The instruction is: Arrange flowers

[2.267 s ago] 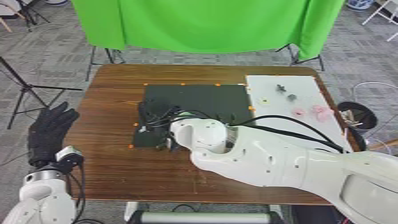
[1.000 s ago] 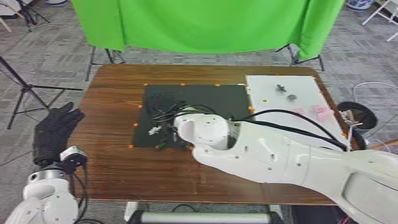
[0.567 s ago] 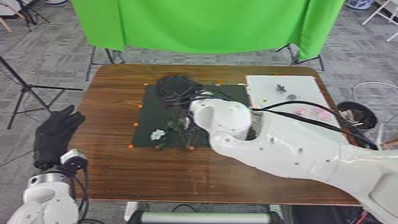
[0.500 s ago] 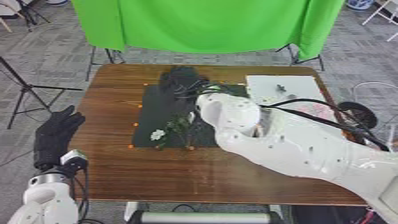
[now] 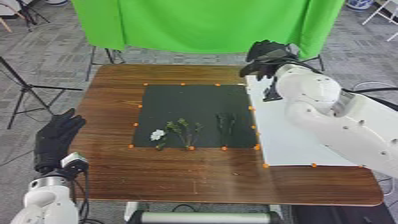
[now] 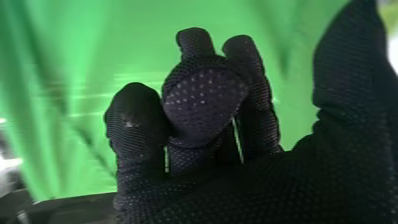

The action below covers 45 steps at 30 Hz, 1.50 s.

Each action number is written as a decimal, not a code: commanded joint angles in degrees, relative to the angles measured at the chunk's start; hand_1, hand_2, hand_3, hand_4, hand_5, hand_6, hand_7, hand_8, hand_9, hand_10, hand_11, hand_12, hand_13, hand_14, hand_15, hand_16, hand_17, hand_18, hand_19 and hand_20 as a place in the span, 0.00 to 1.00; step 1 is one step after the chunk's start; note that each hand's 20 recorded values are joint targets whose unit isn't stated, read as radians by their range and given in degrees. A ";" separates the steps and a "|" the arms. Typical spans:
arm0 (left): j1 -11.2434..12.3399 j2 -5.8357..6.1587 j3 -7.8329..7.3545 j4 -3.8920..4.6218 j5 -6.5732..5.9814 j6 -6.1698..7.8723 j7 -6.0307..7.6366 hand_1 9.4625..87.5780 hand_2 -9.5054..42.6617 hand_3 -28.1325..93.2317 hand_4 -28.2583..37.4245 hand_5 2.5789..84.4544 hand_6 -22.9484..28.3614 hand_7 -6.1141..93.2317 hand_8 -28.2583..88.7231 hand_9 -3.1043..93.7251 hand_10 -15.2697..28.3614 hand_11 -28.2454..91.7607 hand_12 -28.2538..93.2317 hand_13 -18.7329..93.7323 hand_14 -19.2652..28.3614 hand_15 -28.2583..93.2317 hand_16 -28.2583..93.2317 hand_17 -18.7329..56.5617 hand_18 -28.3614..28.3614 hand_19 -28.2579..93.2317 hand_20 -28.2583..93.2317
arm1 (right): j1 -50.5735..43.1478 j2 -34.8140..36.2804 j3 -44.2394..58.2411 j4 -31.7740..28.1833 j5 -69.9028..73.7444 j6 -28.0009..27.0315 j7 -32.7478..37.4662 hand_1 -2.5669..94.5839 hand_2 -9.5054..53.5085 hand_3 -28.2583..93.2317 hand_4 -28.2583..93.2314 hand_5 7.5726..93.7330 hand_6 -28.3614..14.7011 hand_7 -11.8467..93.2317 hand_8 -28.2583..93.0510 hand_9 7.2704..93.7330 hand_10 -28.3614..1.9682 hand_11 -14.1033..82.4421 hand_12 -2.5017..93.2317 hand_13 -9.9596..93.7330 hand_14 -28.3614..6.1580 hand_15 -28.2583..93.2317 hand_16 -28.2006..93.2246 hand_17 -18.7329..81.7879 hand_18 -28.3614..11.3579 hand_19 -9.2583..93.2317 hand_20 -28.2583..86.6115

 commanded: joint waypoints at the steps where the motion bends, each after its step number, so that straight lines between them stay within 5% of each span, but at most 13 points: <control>1: 1.23 -0.47 0.38 -0.93 0.18 0.85 -0.19 0.22 0.43 0.80 0.00 0.61 0.54 0.19 0.17 0.55 0.67 0.41 0.32 0.54 0.73 0.41 0.21 0.44 0.66 0.26 0.40 | -9.04 10.15 7.83 -2.48 0.94 -3.29 3.09 0.31 0.00 0.78 0.13 0.58 0.64 0.23 0.17 0.67 0.39 0.30 0.24 0.94 0.69 0.74 0.48 0.80 0.38 1.00 0.69; 9: 0.86 -0.29 1.49 -1.12 0.39 1.00 -0.10 0.22 0.44 0.79 0.00 0.61 0.54 0.19 0.17 0.55 0.67 0.41 0.32 0.54 0.73 0.41 0.21 0.44 0.66 0.27 0.40 | -15.61 11.95 11.88 -2.23 2.67 -6.83 4.58 0.36 0.00 0.78 0.13 0.65 0.67 0.25 0.17 0.75 0.44 0.36 0.26 0.95 0.69 0.73 0.47 0.80 0.37 1.00 0.69; 11: 1.30 -0.03 2.25 -1.92 0.39 1.91 0.36 0.22 0.45 0.79 0.00 0.61 0.54 0.19 0.17 0.55 0.67 0.41 0.32 0.54 0.73 0.41 0.21 0.44 0.66 0.27 0.40 | -16.71 12.15 12.31 -1.82 2.36 -7.13 4.37 0.37 0.00 0.79 0.13 0.67 0.68 0.26 0.17 0.78 0.46 0.38 0.26 0.95 0.69 0.73 0.47 0.81 0.37 1.00 0.69; 23: 1.66 -0.50 2.22 -2.16 0.23 1.59 0.60 0.22 0.45 0.79 0.00 0.61 0.54 0.19 0.17 0.55 0.67 0.41 0.32 0.54 0.73 0.41 0.21 0.44 0.66 0.27 0.40 | -19.71 12.24 12.29 -0.15 2.29 -5.72 4.20 0.42 0.00 0.80 0.12 0.70 0.70 0.27 0.16 0.83 0.48 0.40 0.27 0.97 0.71 0.73 0.47 0.82 0.37 1.00 0.69; 27: 1.35 -0.54 2.40 -1.93 0.20 1.57 0.47 0.23 0.45 0.79 0.00 0.61 0.54 0.19 0.17 0.55 0.67 0.41 0.32 0.54 0.73 0.41 0.21 0.44 0.66 0.27 0.40 | -20.81 11.95 12.07 0.80 1.24 -3.18 4.27 0.42 0.00 0.80 0.12 0.70 0.70 0.27 0.16 0.83 0.49 0.41 0.27 0.97 0.72 0.73 0.47 0.82 0.37 1.00 0.69; 31: 1.60 -0.80 2.25 -2.02 0.24 1.40 0.37 0.23 0.45 0.79 0.00 0.61 0.54 0.20 0.17 0.55 0.67 0.41 0.32 0.54 0.73 0.41 0.21 0.44 0.66 0.27 0.40 | -21.84 11.61 11.56 1.96 -0.06 -0.61 4.13 0.49 0.00 0.77 0.11 0.72 0.69 0.27 0.27 0.85 0.51 0.41 0.27 0.98 0.73 0.73 0.47 0.83 0.39 1.00 0.69; 43: 1.42 -0.77 3.23 -1.83 -0.01 2.23 1.07 0.23 0.45 0.79 0.00 0.61 0.54 0.19 0.17 0.55 0.67 0.41 0.32 0.54 0.74 0.41 0.21 0.44 0.67 0.27 0.40 | -22.84 10.55 9.44 3.87 -0.81 5.51 2.61 0.57 0.00 0.73 0.11 0.79 0.68 0.28 0.29 0.93 0.57 0.38 0.34 1.00 0.76 0.72 0.48 0.85 0.40 1.00 0.69; 45: 2.03 -0.82 2.96 -2.65 0.05 2.29 0.97 0.23 0.45 0.79 0.00 0.61 0.54 0.19 0.17 0.55 0.67 0.41 0.32 0.54 0.74 0.41 0.21 0.44 0.67 0.27 0.40 | -22.59 10.41 8.55 4.28 -1.23 7.32 2.28 0.57 0.00 0.73 0.11 0.81 0.67 0.29 0.29 0.94 0.57 0.39 0.33 1.00 0.76 0.73 0.48 0.86 0.40 1.00 0.69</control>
